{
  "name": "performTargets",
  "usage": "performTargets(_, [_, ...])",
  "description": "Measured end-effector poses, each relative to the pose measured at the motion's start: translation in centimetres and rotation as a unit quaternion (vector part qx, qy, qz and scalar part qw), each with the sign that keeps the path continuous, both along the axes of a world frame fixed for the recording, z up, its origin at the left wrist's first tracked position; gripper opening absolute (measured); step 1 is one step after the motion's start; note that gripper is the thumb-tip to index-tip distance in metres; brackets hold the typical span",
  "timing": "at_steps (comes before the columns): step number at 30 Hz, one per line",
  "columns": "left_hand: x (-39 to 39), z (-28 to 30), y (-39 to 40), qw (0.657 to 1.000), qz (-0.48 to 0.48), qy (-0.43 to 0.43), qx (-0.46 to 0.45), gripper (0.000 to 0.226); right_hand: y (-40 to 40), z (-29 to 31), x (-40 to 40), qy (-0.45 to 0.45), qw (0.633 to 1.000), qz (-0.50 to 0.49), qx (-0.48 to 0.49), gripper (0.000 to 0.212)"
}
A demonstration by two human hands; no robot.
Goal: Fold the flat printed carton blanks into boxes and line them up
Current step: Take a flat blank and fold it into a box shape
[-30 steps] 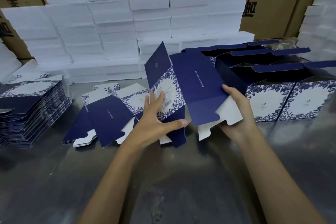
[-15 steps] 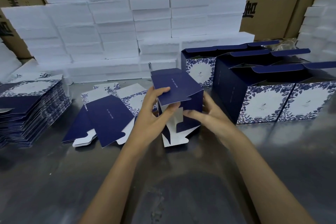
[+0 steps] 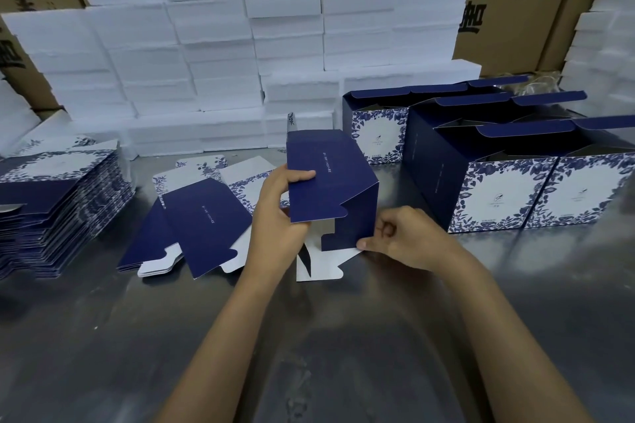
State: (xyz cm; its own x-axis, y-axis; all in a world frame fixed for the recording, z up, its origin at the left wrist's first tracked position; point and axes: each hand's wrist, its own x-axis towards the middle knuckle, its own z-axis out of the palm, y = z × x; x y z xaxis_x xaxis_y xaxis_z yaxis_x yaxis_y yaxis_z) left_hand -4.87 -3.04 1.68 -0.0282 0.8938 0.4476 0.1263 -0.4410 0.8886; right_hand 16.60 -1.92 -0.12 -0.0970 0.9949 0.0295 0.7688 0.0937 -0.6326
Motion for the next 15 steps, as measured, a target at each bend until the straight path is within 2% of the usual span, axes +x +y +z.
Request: performTargets(15, [0.05,-0.48,0.59,0.999,-0.004,-0.035,0.006,0.043,-0.04,-0.09,-0.87,0.060,0.997,-0.007,0.050,0.038])
